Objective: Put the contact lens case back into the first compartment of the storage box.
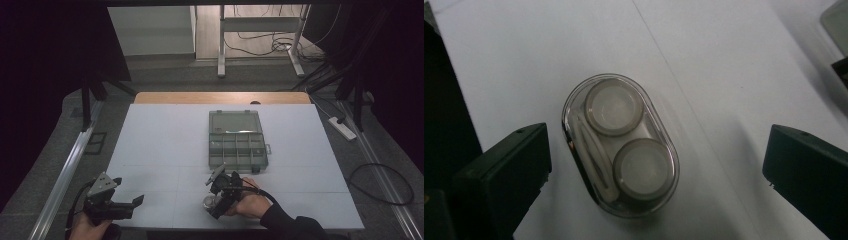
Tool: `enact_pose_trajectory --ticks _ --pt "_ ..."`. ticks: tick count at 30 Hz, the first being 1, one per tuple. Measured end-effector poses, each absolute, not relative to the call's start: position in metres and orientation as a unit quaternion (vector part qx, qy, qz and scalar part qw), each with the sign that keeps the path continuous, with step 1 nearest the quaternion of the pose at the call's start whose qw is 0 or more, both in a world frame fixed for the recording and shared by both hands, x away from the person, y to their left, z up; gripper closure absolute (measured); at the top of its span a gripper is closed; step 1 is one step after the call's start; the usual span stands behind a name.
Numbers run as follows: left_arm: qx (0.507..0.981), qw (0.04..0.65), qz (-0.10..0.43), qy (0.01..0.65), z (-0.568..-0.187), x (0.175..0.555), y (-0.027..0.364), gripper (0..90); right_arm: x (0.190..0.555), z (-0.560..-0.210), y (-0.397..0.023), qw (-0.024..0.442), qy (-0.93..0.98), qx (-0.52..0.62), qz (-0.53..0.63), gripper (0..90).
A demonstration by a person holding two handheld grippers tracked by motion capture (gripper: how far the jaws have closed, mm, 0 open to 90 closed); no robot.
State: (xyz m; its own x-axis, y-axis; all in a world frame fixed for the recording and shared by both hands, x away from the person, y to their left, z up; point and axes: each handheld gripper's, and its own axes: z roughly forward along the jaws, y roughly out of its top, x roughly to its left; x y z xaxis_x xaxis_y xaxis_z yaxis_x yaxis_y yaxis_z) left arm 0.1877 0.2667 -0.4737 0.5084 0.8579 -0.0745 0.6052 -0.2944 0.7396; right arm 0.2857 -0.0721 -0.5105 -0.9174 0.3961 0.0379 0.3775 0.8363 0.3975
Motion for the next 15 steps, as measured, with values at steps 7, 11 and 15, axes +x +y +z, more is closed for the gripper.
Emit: enact_pose_trajectory --ticks 7,11,15 --pt "0.786 0.37 0.171 0.465 -0.4736 0.1875 0.2669 3.7 0.284 -0.5207 -0.0657 0.036 0.966 0.174 0.186 0.0" --pt "0.786 0.37 0.171 0.465 -0.4737 0.1874 0.2668 3.7 0.2829 -0.5209 -0.0655 0.041 0.968 0.162 0.188 1.1" --pt "0.786 0.371 0.171 0.465 -0.4737 0.1875 0.2669 3.7 0.2805 -0.5171 -0.0671 0.039 0.968 0.143 0.203 16.0"
